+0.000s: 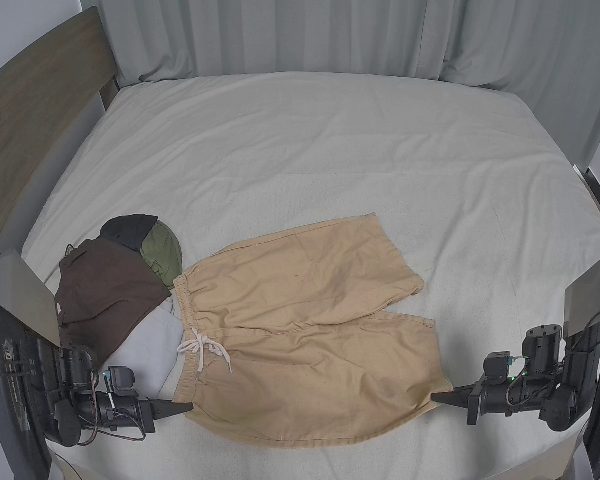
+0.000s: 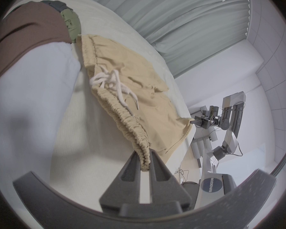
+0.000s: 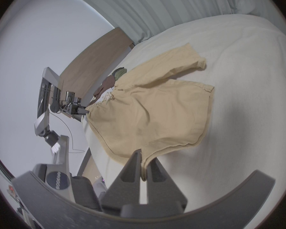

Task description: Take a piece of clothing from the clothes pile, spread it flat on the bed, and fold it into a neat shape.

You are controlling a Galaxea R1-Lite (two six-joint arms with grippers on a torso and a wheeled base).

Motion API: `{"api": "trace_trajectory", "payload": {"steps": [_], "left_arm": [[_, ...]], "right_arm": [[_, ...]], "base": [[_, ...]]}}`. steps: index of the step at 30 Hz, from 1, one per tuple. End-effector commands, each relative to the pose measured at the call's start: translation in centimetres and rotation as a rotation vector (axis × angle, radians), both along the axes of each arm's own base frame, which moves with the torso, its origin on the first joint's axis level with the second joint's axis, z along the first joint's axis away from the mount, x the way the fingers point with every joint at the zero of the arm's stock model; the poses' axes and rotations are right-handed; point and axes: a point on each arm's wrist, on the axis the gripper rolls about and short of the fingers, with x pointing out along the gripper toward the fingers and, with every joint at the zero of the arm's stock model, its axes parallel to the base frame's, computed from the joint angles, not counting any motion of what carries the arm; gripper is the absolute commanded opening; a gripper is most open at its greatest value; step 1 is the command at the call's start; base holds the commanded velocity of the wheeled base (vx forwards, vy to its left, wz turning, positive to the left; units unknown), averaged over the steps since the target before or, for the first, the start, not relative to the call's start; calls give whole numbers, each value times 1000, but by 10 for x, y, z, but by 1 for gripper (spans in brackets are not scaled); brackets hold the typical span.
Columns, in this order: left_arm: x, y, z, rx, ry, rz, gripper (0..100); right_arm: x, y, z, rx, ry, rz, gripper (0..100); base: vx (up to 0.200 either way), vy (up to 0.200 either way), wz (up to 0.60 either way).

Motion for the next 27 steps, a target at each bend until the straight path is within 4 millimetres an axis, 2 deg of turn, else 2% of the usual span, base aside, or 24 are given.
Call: {"api": "trace_trajectory", "payload": {"steps": [1, 7, 20, 27], "left_arm": [[5, -4, 18, -13, -73, -10, 0], [10, -4, 19, -16, -86, -7, 0], [14, -4, 20, -26, -86, 2, 0], [18, -3, 21, -34, -93, 11, 0]], "right_arm": [[0, 9, 19, 52, -44, 12, 0], [2, 13, 33, 98, -73, 0, 0], [6, 13, 37, 106, -98, -3, 0], [6, 13, 45, 122, -128, -5, 0]], "base": [[0, 0, 0], [0, 0, 0], [0, 0, 0], [0, 0, 0]]}}
